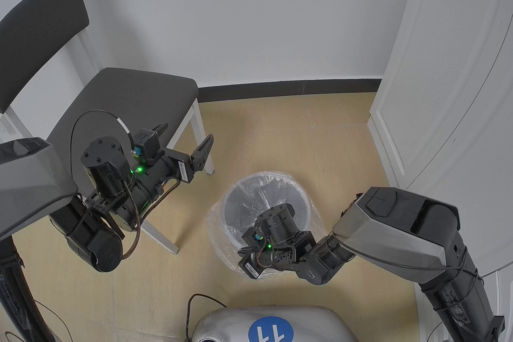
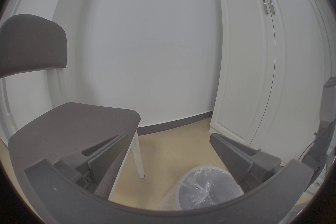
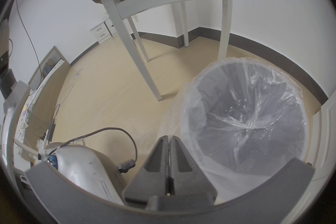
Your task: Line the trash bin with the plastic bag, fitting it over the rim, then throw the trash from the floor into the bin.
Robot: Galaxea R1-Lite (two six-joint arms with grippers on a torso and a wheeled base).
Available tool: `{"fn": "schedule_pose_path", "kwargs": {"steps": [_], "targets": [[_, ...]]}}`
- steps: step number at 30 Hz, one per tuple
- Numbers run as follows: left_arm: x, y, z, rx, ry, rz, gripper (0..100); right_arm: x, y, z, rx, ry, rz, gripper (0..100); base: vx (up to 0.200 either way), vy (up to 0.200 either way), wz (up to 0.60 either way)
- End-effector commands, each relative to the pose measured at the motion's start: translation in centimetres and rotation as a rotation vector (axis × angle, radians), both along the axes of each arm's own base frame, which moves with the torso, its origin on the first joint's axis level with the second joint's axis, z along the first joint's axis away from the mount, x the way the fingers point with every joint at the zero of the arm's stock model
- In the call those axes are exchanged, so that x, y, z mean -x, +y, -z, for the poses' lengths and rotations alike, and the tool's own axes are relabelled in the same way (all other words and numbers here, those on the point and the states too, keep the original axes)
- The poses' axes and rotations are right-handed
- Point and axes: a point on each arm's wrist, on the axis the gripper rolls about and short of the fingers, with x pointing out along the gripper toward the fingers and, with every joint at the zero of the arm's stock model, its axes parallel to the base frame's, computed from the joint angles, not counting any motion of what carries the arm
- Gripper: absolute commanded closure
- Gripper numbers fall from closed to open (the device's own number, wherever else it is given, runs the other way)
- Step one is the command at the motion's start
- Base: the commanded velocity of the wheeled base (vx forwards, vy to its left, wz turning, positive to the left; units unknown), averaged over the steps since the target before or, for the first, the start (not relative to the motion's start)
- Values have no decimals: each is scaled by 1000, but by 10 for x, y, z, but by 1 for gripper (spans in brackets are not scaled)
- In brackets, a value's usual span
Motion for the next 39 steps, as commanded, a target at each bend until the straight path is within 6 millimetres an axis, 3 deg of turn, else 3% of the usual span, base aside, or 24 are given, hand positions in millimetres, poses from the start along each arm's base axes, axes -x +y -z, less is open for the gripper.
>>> {"fn": "schedule_pose_path", "kwargs": {"steps": [1,6,19,39], "targets": [[-5,1,8,-8,20,-9,0,1,5,4,4,-4,-11,100,0,0,0],[-6,1,10,-10,24,-10,0,-7,-3,14,36,17,8,100,0,0,0],[-10,2,13,-11,28,-18,0,-33,-7,8,90,62,38,100,0,0,0],[-12,4,13,-10,26,-23,0,-29,-10,8,163,147,-26,100,0,0,0]]}}
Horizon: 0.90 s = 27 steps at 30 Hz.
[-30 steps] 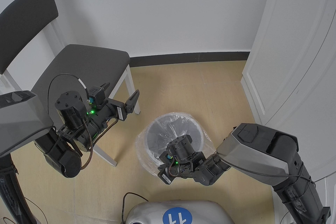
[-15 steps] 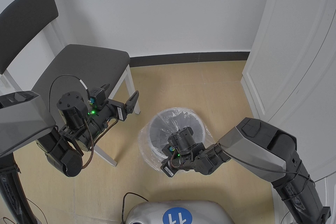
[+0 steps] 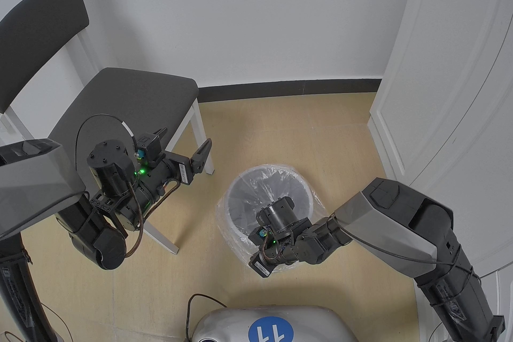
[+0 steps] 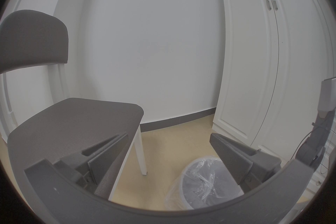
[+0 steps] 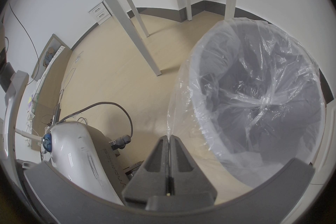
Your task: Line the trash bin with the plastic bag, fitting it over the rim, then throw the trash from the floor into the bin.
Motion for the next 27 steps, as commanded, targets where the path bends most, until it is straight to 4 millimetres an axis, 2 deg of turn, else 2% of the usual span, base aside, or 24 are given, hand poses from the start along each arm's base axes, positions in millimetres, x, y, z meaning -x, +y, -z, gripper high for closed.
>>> {"fn": "schedule_pose_path", "kwargs": {"steps": [1,8,11,16,21,23,25,26,27], "targets": [[0,0,1,0,1,0,0,-1,1,-3,-6,-6,-4,0,0,0,0],[0,0,0,0,0,0,0,4,-1,-1,-2,0,-7,0,0,0,0],[1,0,-1,1,-3,0,0,16,-4,0,-5,-5,-17,0,0,0,0],[3,0,-2,1,-2,3,0,25,-9,-2,-42,-55,-18,0,0,0,0],[9,0,-3,-1,4,9,0,39,-12,-19,-53,-67,-33,0,0,0,0],[14,0,-4,-5,8,15,0,53,-15,-34,-53,-66,-47,0,0,0,0],[14,0,-4,-5,8,15,0,53,-15,-34,-53,-66,-47,0,0,0,0],[20,0,-8,-5,4,22,0,66,-22,-51,-76,-87,-53,0,0,0,0],[22,0,-10,-4,1,24,0,71,-26,-58,-94,-107,-51,0,0,0,0]]}}
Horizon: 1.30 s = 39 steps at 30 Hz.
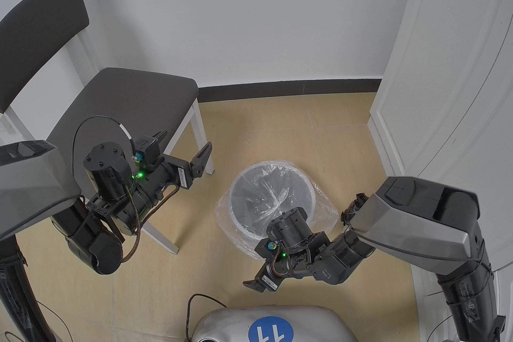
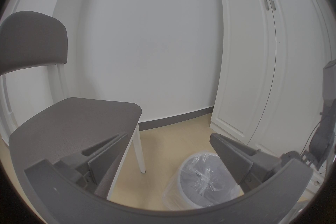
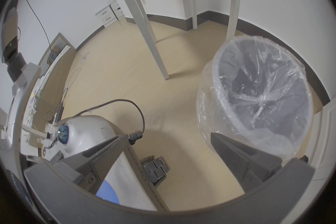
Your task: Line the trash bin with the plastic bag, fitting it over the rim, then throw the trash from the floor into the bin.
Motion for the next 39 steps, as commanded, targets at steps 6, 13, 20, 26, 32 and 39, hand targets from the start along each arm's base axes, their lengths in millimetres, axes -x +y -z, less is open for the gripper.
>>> {"fn": "schedule_pose_path", "kwargs": {"steps": [6,13,20,26,32,39], "targets": [[24,5,-22,12,-39,15,0,59,-43,-69,-107,-183,45,0,0,0,0],[46,9,-39,23,-74,70,0,63,-93,-83,-127,-274,326,0,0,0,0],[55,12,-51,33,-111,74,0,29,-139,-66,-66,-258,472,0,0,0,0],[64,12,-56,36,-120,88,0,-15,-160,-38,93,-337,370,0,0,0,0],[67,10,-55,33,-116,101,0,-70,-162,1,123,-374,400,0,0,0,0],[58,7,-44,17,-84,97,0,-131,-167,8,154,-338,425,0,0,0,0]]}}
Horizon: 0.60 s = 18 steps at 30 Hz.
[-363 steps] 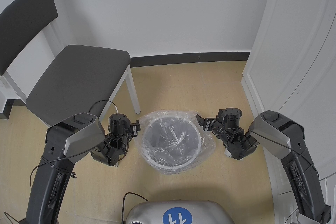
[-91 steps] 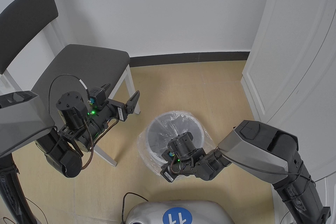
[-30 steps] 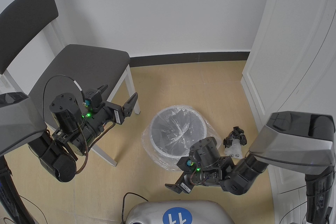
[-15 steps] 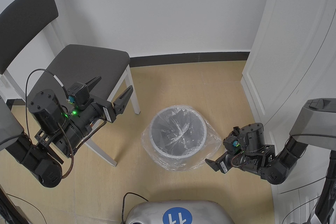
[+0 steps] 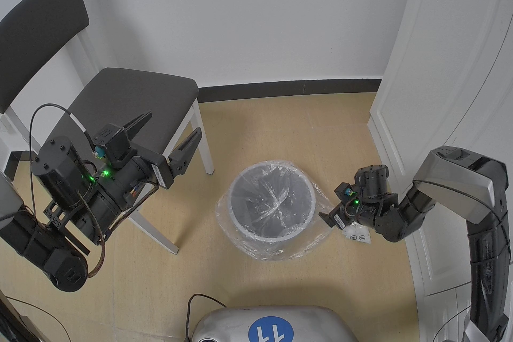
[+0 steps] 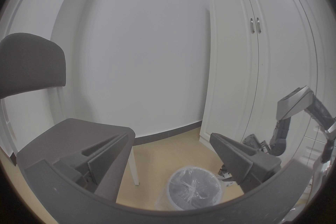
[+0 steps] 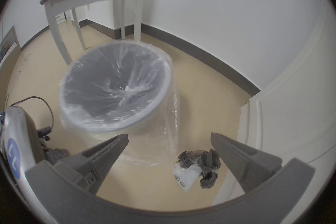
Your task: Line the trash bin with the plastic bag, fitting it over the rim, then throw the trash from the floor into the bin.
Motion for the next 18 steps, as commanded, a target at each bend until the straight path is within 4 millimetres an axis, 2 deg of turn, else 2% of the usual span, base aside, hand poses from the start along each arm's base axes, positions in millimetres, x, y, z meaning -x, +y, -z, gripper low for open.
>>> {"fn": "schedule_pose_path", "kwargs": {"steps": [1,4,8,12,18], "targets": [[-7,-4,10,-19,29,2,0,-55,-14,41,39,76,42,0,0,0,0],[-10,-5,16,-26,46,0,0,-73,-16,42,46,72,49,0,0,0,0],[-17,-8,27,-44,78,-1,0,-96,-34,55,99,109,57,0,0,0,0],[-21,-10,35,-53,99,0,0,-105,-44,78,83,134,47,0,0,0,0],[-26,-13,37,-54,101,0,0,-118,-40,87,1,104,8,0,0,0,0]]}}
